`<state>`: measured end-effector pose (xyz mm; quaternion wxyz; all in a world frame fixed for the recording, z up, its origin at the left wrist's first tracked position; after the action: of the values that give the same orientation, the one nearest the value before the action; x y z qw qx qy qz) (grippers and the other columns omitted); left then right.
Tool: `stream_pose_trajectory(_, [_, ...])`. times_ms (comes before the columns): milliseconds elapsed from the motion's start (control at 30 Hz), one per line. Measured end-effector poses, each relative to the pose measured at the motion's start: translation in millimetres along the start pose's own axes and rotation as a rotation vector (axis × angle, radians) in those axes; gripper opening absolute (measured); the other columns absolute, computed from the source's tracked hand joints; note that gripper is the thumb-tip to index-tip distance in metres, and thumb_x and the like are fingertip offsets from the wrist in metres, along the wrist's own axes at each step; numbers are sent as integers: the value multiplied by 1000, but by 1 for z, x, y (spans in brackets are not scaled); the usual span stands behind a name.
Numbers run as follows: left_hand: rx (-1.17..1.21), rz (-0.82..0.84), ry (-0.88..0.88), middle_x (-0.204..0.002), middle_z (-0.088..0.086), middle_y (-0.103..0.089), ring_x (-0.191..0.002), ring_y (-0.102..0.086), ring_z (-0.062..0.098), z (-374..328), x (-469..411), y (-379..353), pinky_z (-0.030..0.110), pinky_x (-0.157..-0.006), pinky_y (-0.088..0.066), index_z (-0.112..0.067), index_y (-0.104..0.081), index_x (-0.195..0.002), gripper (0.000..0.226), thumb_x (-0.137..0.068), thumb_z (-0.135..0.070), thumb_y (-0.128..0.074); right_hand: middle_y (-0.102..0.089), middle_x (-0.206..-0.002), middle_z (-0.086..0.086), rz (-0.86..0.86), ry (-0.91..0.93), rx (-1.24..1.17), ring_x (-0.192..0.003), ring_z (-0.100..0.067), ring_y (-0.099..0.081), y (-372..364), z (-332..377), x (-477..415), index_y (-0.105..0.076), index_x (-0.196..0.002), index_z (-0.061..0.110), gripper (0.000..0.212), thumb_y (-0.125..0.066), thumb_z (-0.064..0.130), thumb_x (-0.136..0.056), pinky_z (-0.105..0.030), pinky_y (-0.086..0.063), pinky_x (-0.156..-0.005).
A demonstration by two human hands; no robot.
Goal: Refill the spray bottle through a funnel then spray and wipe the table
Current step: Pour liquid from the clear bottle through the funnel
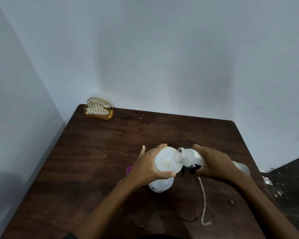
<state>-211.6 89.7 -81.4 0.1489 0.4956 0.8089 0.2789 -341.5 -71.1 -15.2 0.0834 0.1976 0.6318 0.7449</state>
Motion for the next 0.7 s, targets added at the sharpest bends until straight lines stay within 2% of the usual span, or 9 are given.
stream_pose_trajectory(200, [16,-8,-4,-145,-13,-41,-134,-36,3,-1,1,1,34,-115,10,-30,-30,-144,103,-55,-76,-51,-51,-87,17,5,13,0,-75,-5,-46,2,2,1,-42,-97,33,36,-69,39,-74,-14,-27,-51])
stream_pose_trajectory(300, [14,-8,-7,-146,-13,-41,-134,-36,3,0,1,1,35,-116,10,-30,-30,-144,103,-55,-76,-51,-53,-90,15,2,16,-7,-77,-6,-48,1,2,1,-46,-101,31,38,-69,40,-73,-18,-34,-55])
stream_pose_trajectory(400, [11,-9,-11,-146,-13,-41,-134,-35,3,0,1,1,34,-115,10,-30,-30,-144,103,-55,-77,-51,-51,-88,17,8,14,-9,-77,-5,-47,1,1,-1,-46,-102,32,39,-69,40,-73,-15,-31,-53])
stream_pose_trajectory(567, [1,-5,-8,-146,-14,-41,-134,-36,3,1,0,1,37,-116,9,-30,-29,-144,103,-56,-78,-50,-50,-87,17,1,8,-24,-76,-6,-48,0,0,-1,-45,-101,32,39,-69,41,-72,-23,-37,-60])
stream_pose_trajectory(700, [1,-7,-11,-146,-13,-40,-134,-35,3,1,1,1,36,-116,9,-30,-29,-145,103,-55,-78,-50,-50,-86,18,3,8,-22,-77,-7,-48,-1,0,-1,-44,-99,32,38,-69,40,-72,-24,-38,-60])
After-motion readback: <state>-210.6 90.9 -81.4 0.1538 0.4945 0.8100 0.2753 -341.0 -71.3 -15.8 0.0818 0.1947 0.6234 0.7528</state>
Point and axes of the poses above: each hand's wrist, its own x-axis away from the middle knuckle, its own y-axis out of the back of the hand, z = x × y, the point moved 2 cm from there along -x, towards the middle knuckle
